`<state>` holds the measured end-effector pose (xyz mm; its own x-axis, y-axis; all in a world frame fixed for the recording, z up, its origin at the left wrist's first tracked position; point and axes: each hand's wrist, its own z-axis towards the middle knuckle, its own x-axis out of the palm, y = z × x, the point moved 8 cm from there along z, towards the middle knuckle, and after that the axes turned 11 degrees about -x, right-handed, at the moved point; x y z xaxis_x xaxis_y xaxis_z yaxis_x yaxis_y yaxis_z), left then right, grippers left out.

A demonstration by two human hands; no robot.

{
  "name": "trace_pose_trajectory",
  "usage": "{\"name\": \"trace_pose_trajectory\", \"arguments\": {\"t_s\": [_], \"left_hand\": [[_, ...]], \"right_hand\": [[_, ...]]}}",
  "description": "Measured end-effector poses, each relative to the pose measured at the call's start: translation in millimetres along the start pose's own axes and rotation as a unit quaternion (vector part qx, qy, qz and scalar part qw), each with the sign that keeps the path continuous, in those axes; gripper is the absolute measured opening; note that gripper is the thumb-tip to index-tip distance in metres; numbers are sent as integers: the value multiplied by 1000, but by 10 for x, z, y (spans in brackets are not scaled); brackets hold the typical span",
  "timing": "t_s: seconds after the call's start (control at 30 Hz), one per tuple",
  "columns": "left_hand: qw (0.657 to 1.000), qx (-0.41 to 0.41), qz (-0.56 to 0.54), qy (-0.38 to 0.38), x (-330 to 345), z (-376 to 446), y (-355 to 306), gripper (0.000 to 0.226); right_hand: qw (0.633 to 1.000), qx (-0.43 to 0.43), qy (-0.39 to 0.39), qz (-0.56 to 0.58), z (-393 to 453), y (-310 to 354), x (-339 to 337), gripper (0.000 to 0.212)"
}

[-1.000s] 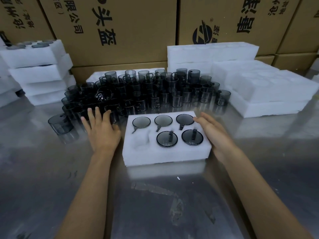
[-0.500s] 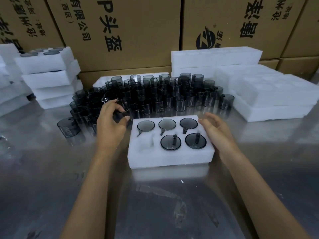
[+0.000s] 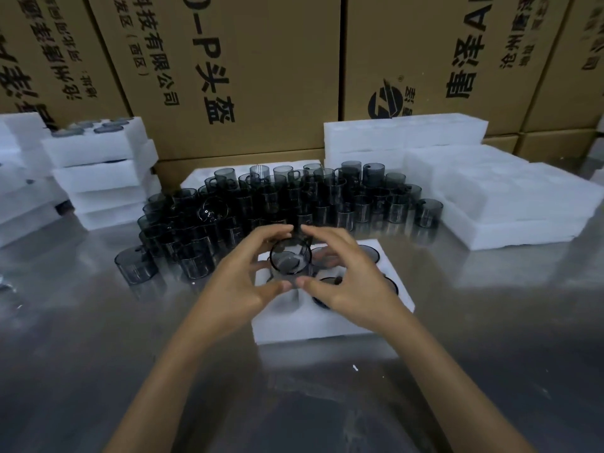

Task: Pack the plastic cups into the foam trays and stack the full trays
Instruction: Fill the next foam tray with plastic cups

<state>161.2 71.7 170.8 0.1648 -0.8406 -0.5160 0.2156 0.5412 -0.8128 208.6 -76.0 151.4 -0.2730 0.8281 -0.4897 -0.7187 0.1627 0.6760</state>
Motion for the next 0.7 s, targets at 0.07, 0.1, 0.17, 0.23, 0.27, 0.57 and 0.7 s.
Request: {"name": "trace_pose_trajectory", "arguments": {"t_s": [0.07,0.1,0.17,0.23,0.27,0.57,0.7], "left_hand": [[999,-25,-5,40,-39,-32,89,72],[998,-39,-6,57,-59,-41,130,72],[995,-63,-21,77,-93,-54,180,72],[993,-75,-23,87,-101,-57,197,71],[993,-76,-15,92,-93,-63,193,70],[989,-110,-50,82,-114,-101,229,48],[993,-97,-51,32,-164,-93,228,32]], "right_hand": [[1000,0,6,-23,-43,-17,61,61],[999,-4,12,-39,-55,-13,87,59],[998,-9,18,-60,-68,1,124,58],[997,-20,17,-68,-76,20,141,57],[997,-24,17,-70,-84,26,144,57],[988,-31,56,-137,-160,18,144,62],[983,-49,47,-168,-184,89,150,61]]}}
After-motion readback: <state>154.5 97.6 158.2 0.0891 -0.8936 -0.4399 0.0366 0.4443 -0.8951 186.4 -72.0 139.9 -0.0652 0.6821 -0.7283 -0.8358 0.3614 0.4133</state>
